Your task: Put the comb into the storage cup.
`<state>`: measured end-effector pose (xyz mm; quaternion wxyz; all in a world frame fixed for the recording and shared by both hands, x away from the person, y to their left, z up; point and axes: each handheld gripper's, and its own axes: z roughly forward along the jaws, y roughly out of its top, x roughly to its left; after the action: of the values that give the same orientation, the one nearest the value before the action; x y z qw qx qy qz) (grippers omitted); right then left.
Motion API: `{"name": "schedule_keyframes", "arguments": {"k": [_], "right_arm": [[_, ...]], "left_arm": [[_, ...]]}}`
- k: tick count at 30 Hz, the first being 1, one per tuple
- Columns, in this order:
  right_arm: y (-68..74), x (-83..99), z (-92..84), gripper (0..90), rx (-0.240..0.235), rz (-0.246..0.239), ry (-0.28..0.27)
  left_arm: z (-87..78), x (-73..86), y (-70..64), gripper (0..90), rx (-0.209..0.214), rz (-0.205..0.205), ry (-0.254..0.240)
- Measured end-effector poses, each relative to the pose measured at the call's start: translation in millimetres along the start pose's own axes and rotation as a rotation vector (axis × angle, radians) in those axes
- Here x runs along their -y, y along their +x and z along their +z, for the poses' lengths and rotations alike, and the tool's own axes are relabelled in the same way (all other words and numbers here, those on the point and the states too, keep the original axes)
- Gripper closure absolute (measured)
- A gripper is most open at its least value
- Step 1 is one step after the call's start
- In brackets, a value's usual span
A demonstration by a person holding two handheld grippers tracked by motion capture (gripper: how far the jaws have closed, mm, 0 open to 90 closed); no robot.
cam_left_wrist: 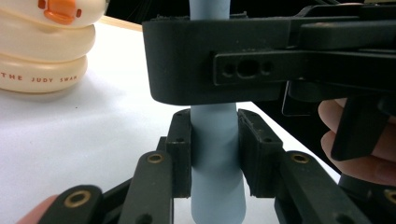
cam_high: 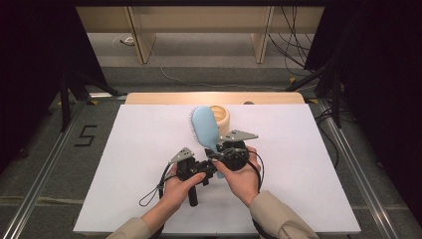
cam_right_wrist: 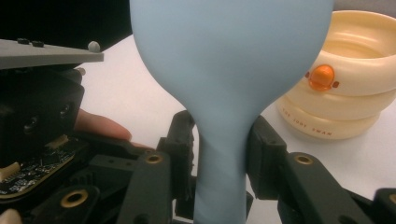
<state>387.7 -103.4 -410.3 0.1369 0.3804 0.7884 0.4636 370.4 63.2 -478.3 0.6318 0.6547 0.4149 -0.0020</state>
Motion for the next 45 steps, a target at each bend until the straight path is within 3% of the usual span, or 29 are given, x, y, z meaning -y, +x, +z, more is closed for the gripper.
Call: {"name": "schedule_keyframes", "arguments": {"k": [14,24,36,45], "right_arm": [[-0.2,-0.8,1.2,57.5,-0.002,0.002,0.013],[-2.9,-1.6,1.2,40.6,-0.011,0.021,-0.001],[-7.3,-2.7,-4.5,16.6,-0.032,0.009,-0.031],[-10.9,-5.4,-9.8,12.6,-0.028,0.027,-0.053]], "left_arm": [[-0.6,-0.2,-0.1,66.9,0.001,-0.001,-0.006],[-1.6,-1.3,0.1,66.9,0.002,0.007,-0.01],[-2.2,-1.6,-0.1,66.9,-0.001,0.01,-0.01],[-2.5,-1.8,0.2,66.9,-0.004,0.005,-0.016]]}}
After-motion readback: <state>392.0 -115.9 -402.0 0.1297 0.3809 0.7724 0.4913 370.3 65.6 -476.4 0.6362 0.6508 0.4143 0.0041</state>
